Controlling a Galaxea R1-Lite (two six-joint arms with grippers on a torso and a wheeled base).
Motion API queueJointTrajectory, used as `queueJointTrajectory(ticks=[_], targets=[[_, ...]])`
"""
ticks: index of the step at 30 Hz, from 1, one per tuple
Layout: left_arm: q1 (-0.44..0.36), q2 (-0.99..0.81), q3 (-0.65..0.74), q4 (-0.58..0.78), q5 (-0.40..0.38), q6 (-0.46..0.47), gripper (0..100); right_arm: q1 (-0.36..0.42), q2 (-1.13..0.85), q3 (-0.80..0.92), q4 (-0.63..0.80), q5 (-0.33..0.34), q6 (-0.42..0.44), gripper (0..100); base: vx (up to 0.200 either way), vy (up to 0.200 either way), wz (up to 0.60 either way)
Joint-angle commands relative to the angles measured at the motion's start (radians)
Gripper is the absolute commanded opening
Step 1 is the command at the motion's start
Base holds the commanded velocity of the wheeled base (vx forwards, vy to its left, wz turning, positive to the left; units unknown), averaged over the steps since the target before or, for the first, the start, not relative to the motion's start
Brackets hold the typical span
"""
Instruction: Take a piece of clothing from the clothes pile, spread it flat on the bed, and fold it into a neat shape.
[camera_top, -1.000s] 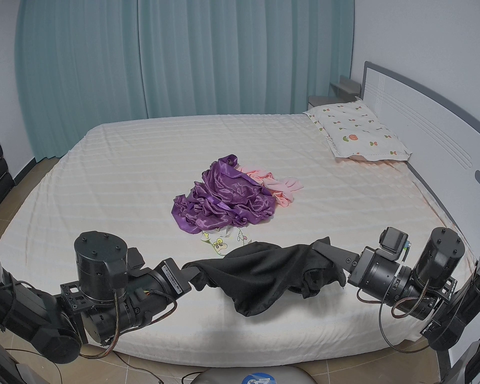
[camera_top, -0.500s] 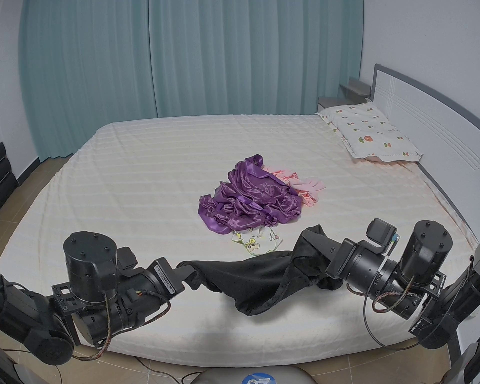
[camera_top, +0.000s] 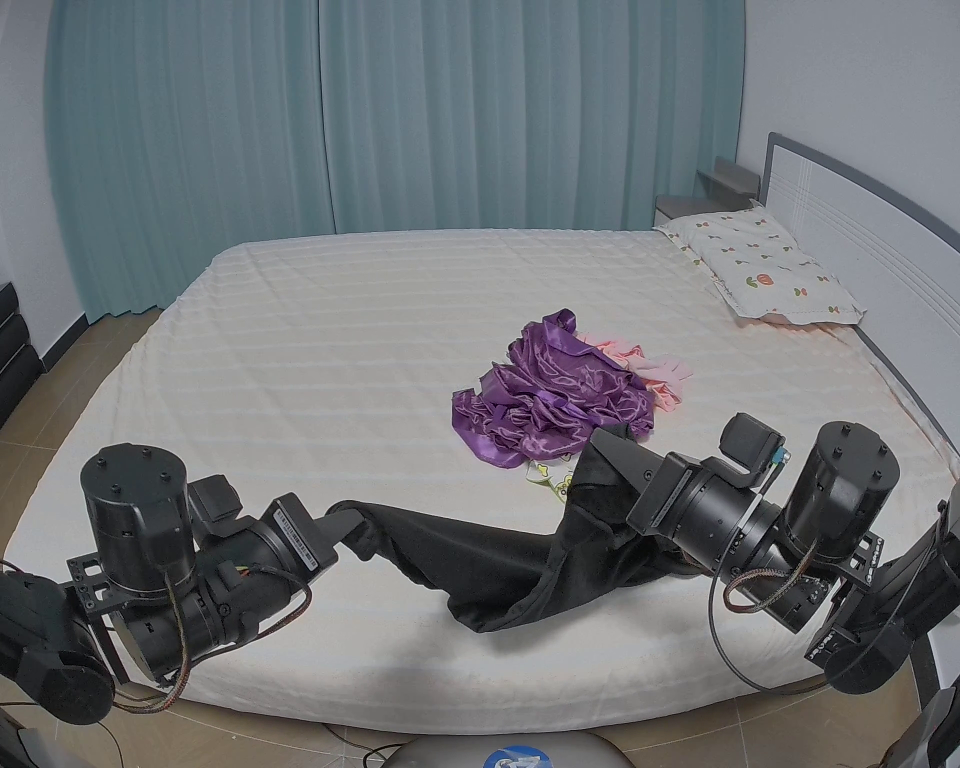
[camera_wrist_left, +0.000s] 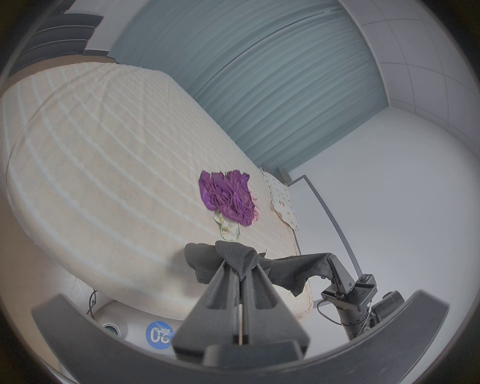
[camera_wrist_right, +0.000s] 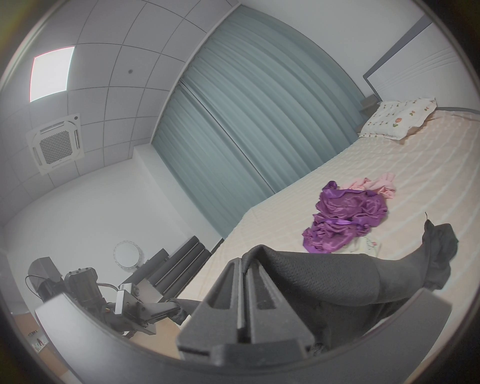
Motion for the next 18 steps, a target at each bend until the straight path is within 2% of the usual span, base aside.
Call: queueJointTrajectory(ticks=[1,10,18], targets=[[0.014,-0.027,-0.002,0.0,0.002,0.001,0,0.015,-0.007,-0.014,-0.01,0.001,-0.003,0,0.0,0.2,0.0],[0.049,-0.073,-0.046,0.087,0.002,0.004,0,0.016,-0.053,-0.04,-0.005,0.026,-0.003,0,0.0,0.2,0.0],[0.071,-0.098,-0.055,0.087,0.003,0.006,0,0.013,-0.061,-0.058,-0.016,0.026,-0.003,0,0.0,0.2,0.0]])
